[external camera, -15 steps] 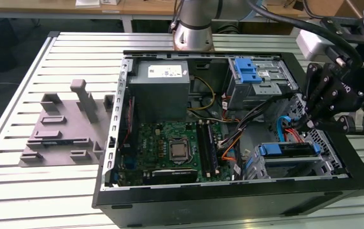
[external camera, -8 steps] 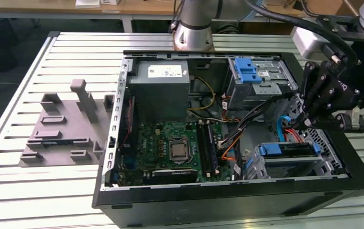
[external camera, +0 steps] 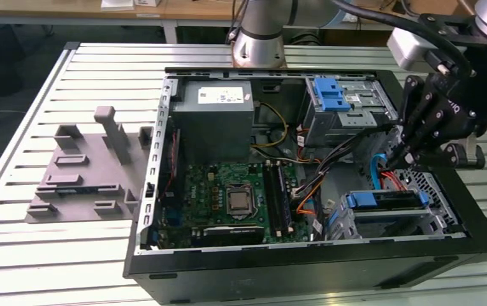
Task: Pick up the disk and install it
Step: 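Insert the second disk wire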
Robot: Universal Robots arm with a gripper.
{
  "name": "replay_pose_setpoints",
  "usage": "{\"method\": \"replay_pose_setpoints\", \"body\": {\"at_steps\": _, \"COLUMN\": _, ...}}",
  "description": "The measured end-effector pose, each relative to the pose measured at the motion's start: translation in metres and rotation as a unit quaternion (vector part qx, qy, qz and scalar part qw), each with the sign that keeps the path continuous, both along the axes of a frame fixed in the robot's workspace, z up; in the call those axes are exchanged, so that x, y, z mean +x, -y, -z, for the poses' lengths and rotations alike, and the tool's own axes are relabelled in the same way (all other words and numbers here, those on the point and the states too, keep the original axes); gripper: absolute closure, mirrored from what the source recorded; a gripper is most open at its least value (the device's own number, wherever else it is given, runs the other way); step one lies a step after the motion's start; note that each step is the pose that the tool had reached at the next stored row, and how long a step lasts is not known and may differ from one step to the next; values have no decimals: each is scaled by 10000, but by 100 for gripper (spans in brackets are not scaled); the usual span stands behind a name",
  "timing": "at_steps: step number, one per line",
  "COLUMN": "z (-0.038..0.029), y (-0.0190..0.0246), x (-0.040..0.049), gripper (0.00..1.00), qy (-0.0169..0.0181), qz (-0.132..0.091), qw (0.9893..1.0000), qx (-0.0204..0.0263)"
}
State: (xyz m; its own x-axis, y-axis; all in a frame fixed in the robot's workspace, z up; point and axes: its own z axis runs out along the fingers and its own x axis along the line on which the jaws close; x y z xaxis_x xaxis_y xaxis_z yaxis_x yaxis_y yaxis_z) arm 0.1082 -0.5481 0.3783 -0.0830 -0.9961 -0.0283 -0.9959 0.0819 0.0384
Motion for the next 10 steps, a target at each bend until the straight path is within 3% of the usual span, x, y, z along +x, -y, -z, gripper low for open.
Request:
{"method": "replay_pose_setpoints", "body": {"at_steps": 4, "z": -47, "y": -16, "x": -1, "gripper": 82, "qy": 0, "qz": 0, "qw": 10000, "qx": 0}}
{"method": "replay_pose_setpoints", "body": {"at_steps": 5, "z": -57, "y": -19, "x": -1, "gripper": 75, "qy": 0, "qz": 0, "qw": 10000, "qx": -1}}
{"method": "replay_pose_setpoints", "body": {"at_steps": 10, "z": -59, "y": -47, "x": -3, "gripper": 75, "qy": 0, "qz": 0, "qw": 10000, "qx": 0}}
